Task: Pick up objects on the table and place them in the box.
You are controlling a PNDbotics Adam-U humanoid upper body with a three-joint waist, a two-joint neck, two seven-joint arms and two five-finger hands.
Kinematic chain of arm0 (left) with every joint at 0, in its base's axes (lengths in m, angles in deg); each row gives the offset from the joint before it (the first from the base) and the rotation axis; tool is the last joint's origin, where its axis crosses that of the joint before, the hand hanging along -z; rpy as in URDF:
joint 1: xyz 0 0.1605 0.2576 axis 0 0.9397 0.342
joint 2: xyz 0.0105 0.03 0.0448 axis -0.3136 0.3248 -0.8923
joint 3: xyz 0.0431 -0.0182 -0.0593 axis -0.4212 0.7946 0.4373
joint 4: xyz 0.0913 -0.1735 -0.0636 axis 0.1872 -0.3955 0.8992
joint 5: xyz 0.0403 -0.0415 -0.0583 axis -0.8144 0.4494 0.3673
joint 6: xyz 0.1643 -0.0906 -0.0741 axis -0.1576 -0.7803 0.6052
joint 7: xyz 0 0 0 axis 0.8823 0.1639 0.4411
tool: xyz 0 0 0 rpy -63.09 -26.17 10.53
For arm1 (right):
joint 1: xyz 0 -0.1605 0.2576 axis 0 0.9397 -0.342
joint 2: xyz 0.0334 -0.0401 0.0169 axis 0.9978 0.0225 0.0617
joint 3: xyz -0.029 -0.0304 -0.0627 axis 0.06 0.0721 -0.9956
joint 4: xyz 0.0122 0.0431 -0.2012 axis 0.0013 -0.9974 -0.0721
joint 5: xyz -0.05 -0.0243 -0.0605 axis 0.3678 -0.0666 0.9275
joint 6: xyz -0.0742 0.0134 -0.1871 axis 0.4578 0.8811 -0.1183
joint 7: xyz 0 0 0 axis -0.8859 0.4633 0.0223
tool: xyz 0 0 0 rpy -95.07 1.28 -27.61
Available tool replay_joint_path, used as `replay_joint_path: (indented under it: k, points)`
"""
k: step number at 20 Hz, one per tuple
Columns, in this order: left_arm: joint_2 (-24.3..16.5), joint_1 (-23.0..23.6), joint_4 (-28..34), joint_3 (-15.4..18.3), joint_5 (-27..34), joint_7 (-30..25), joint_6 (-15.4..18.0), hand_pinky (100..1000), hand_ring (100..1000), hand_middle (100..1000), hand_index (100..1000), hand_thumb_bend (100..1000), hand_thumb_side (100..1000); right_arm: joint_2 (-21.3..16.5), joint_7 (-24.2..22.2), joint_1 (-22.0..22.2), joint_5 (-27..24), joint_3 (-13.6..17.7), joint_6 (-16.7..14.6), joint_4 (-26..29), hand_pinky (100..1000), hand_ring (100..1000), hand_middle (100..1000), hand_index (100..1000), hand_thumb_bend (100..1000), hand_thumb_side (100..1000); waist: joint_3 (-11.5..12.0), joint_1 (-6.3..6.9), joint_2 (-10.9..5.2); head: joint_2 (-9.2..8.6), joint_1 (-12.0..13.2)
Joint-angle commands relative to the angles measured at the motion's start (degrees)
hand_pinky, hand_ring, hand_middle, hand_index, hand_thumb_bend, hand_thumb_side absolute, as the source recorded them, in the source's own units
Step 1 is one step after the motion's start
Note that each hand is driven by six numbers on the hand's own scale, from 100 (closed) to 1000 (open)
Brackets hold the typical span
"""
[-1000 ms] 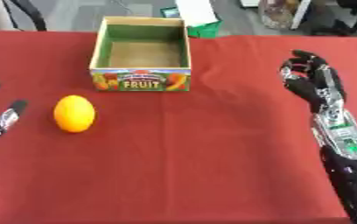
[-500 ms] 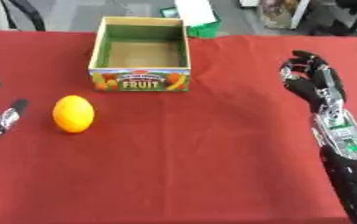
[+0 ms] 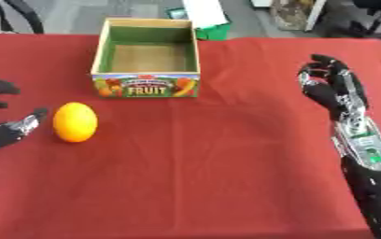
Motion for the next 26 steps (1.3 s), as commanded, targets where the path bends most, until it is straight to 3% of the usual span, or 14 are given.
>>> replay_joint_path:
  k: [1,15,18,20,21,22,24,26]
  points:
    - [0.51,-2.25,-2.91,-0.89,-1.37,-0.84,0.66,720,826,729,663,592,288,-1.05,-0.28,-0.9,0.06,0.19,-0.03,1.17,648,754,676,798,100,100,-0.19,0.01,-0.92,0.3,0.28]
    - [2.61,-5.31,-9.08,-5.24,-2.96,-6.74,3.94,721,835,740,673,642,329,-0.84,-0.56,-1.16,0.16,-0.06,0.05,1.05,648,754,676,798,100,100,-0.61,0.09,-0.56,0.35,0.69]
    - [2.62,-5.74,-10.09,-5.89,-3.36,-7.47,4.25,718,830,737,678,673,276,-0.82,-0.63,-1.16,0.17,-0.14,0.07,1.0,648,754,676,798,100,100,-0.66,0.17,-0.56,0.38,0.79]
    - [2.74,-6.09,-10.67,-6.13,-3.44,-7.58,4.36,705,818,723,669,609,126,-0.73,-0.7,-1.17,0.17,-0.2,0.09,0.96,648,754,676,798,100,100,-0.7,0.22,-0.59,0.33,0.81]
    - [2.81,-6.27,-10.97,-6.2,-3.48,-7.55,4.34,697,813,715,663,580,100,-0.71,-0.72,-1.18,0.18,-0.23,0.1,0.95,648,754,676,798,100,100,-0.71,0.24,-0.6,0.33,0.82]
    - [2.86,-6.45,-11.19,-6.2,-3.54,-7.36,4.26,670,784,675,636,474,100,-0.69,-0.73,-1.18,0.19,-0.23,0.1,0.94,648,754,675,798,100,100,-0.72,0.26,-0.63,0.33,0.83]
    - [2.92,-6.76,-11.26,-5.98,-3.64,-5.95,3.98,621,726,601,566,371,100,-0.67,-0.7,-1.17,0.19,-0.21,0.1,0.92,648,754,675,798,100,100,-0.74,0.31,-0.69,0.35,0.81]
    - [2.83,-7.0,-10.94,-5.81,-3.45,-3.64,3.72,600,699,572,533,334,100,-0.67,-0.67,-1.13,0.2,-0.2,0.13,0.89,648,754,675,798,100,100,-0.74,0.34,-0.73,0.37,0.78]
